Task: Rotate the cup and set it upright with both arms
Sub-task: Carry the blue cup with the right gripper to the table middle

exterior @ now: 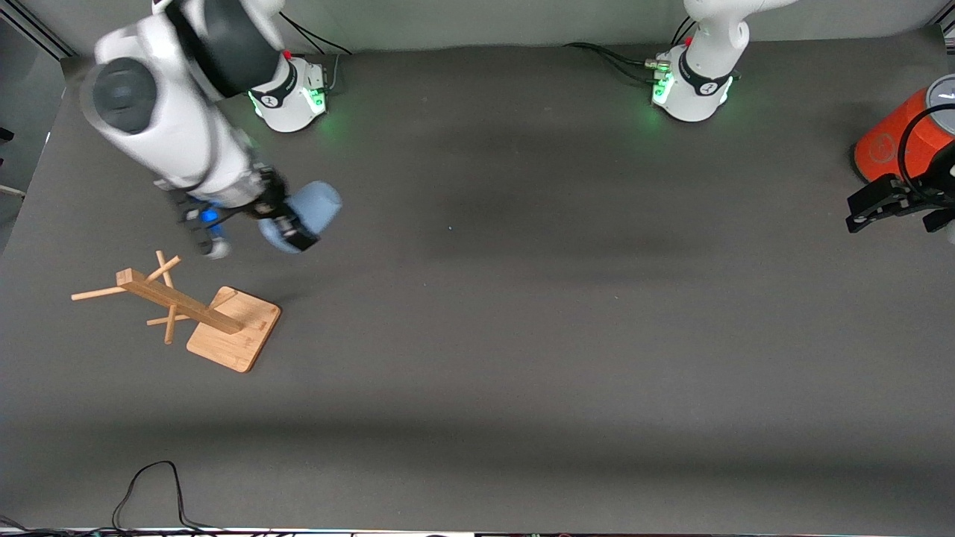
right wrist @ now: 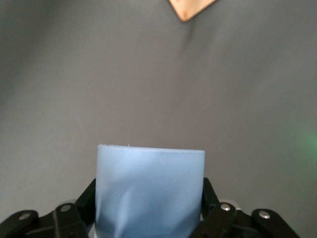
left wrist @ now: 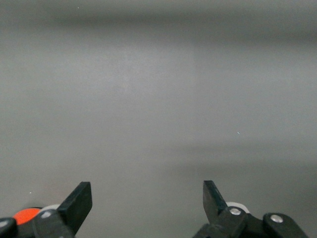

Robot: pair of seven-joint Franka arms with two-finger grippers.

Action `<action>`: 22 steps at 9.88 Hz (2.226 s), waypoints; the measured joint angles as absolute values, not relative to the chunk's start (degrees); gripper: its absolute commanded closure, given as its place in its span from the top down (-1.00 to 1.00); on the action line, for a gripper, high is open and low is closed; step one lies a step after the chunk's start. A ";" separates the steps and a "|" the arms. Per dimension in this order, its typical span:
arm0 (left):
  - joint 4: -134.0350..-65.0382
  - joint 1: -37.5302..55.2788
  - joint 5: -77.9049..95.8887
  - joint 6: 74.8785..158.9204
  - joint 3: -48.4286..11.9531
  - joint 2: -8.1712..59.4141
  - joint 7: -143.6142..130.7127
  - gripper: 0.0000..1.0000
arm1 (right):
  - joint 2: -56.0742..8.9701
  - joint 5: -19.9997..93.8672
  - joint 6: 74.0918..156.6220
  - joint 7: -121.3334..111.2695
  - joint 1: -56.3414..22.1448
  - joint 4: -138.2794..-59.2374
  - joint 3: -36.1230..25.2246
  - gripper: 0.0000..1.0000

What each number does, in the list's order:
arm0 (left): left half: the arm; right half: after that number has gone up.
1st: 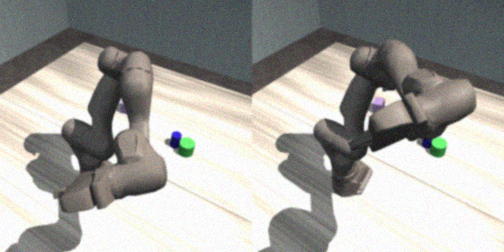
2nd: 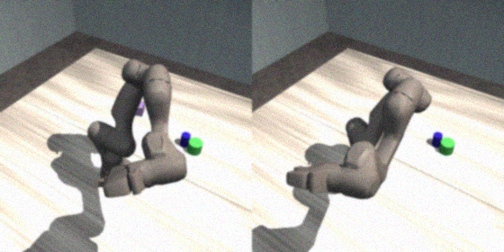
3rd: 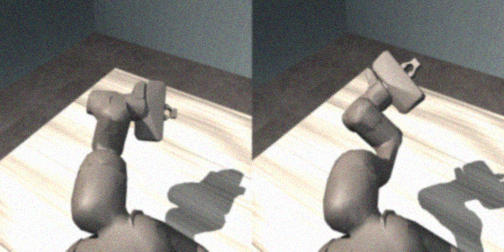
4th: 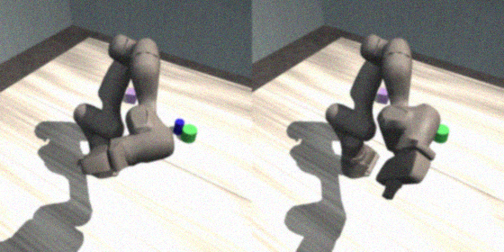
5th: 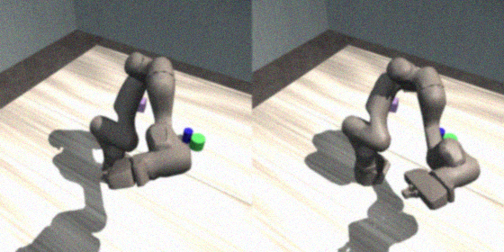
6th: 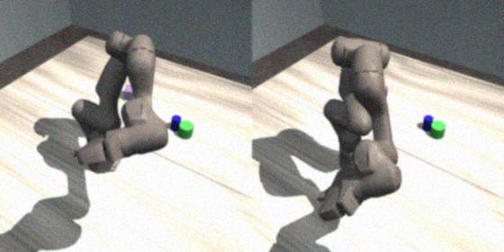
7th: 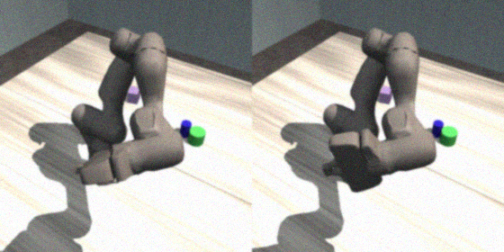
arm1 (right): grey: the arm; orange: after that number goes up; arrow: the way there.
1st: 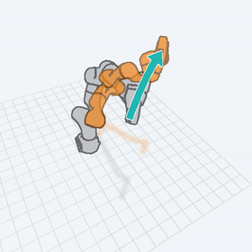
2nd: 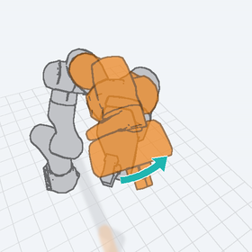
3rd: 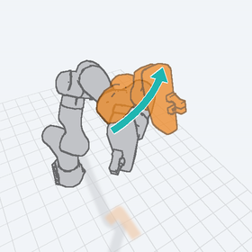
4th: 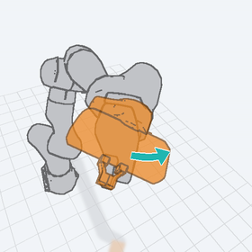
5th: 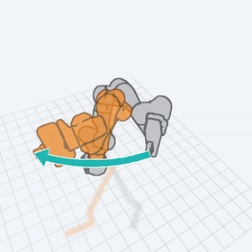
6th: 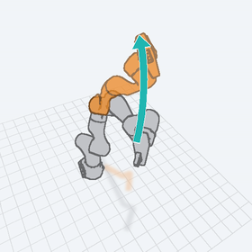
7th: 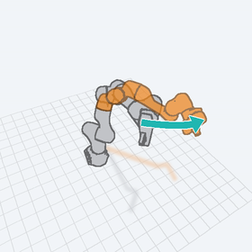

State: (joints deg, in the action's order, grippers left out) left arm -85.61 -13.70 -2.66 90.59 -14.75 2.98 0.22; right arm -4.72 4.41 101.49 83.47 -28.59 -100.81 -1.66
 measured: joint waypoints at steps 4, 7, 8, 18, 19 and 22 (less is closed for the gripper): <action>-85.61 -13.96 -2.63 90.68 -14.39 3.32 0.22 1.00 | -10.33 4.46 109.43 97.20 -40.27 -100.94 -1.52 -0.06; -85.60 -14.47 -2.62 90.72 -14.09 3.49 0.16 1.00 | -16.53 4.63 119.61 110.63 -47.66 -100.44 -1.52 -0.06; -85.60 -15.27 -2.58 90.73 -14.00 3.83 0.15 1.00 | -20.44 4.61 122.10 115.20 -49.78 -98.97 -1.54 -0.06; -85.69 -19.93 -0.16 90.57 -13.83 6.50 -0.03 1.00 | -47.30 -4.58 131.69 141.99 -56.84 -83.80 -2.43 -0.04; -85.71 -19.91 -0.15 90.51 -13.94 6.62 -0.06 1.00 | -47.31 -4.60 131.67 142.53 -56.83 -83.78 -2.45 0.15; -85.81 -19.72 -0.15 90.18 -14.55 6.99 -0.17 1.00 | -47.97 -4.60 131.64 143.13 -56.83 -83.75 -2.51 1.00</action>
